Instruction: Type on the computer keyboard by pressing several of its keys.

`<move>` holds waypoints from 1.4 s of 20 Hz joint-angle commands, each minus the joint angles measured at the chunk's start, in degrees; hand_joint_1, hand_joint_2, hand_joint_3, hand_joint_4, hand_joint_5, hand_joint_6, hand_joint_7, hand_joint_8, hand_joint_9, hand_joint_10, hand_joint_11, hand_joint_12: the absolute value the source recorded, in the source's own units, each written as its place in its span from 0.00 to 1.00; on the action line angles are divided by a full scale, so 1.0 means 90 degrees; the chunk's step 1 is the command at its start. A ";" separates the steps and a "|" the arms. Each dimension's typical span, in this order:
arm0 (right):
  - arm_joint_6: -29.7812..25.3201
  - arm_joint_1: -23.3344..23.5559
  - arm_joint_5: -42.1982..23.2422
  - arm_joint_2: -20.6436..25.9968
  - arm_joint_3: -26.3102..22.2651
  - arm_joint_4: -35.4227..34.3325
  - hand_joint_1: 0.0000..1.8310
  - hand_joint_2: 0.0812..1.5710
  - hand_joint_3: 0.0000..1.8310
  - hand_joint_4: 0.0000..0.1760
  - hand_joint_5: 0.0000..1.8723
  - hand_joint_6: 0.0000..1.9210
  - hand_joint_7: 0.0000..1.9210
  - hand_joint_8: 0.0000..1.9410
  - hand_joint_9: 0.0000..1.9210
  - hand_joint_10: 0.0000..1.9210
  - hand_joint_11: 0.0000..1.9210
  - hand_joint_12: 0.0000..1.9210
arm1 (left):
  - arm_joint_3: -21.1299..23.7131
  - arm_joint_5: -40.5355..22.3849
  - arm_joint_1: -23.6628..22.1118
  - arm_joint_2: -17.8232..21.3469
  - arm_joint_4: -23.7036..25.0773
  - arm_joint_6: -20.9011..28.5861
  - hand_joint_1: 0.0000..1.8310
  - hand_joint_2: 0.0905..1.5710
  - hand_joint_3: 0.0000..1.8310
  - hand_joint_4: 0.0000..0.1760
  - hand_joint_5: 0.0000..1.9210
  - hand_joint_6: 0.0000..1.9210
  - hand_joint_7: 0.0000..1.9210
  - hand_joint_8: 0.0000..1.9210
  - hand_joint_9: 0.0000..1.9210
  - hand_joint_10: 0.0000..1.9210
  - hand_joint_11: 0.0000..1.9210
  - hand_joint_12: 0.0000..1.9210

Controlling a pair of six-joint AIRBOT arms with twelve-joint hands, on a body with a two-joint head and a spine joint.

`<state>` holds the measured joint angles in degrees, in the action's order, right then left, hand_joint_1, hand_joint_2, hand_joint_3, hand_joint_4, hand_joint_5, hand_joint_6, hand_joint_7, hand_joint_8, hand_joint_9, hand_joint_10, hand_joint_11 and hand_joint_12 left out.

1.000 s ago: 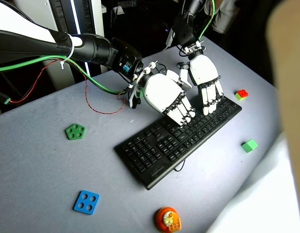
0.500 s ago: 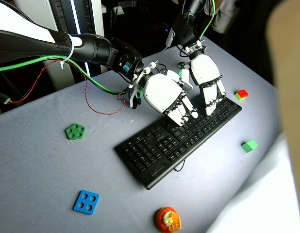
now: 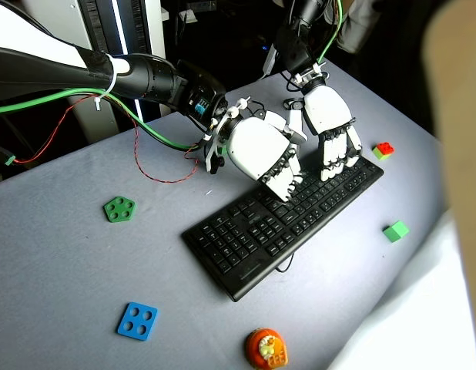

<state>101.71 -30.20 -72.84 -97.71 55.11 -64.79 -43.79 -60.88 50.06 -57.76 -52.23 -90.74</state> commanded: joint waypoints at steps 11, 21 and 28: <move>-0.0032 0.0048 -0.0242 0.0041 -0.0025 0.0488 0.00 0.78 0.00 0.00 0.35 0.02 0.46 0.01 0.41 0.40 0.25 0.83 | 0.0006 -0.0250 -0.0241 0.0180 0.0080 -0.0287 0.11 0.82 0.00 0.05 0.23 0.03 0.28 0.01 0.19 0.29 0.00 0.76; -0.0032 0.0078 -0.0219 0.0052 -0.0030 0.0489 0.01 0.78 0.00 0.00 0.40 0.04 0.48 0.00 0.33 0.44 0.12 0.87 | 0.0084 -0.1101 -0.0394 0.0233 -0.0056 -0.1143 0.13 0.80 0.00 0.05 0.24 0.03 0.29 0.00 0.16 0.32 0.00 0.75; -0.0006 0.0167 -0.0152 0.0125 -0.0046 0.0488 0.02 0.77 0.00 0.00 0.40 0.04 0.48 0.01 0.33 0.45 0.12 0.87 | 0.0158 -0.1762 -0.0225 -0.0105 -0.0104 -0.1116 0.14 0.80 0.00 0.05 0.23 0.03 0.29 0.00 0.15 0.36 0.00 0.75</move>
<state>101.84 -29.39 -71.16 -96.86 55.02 -65.63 -42.35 -70.17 48.16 -58.83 -56.58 -100.68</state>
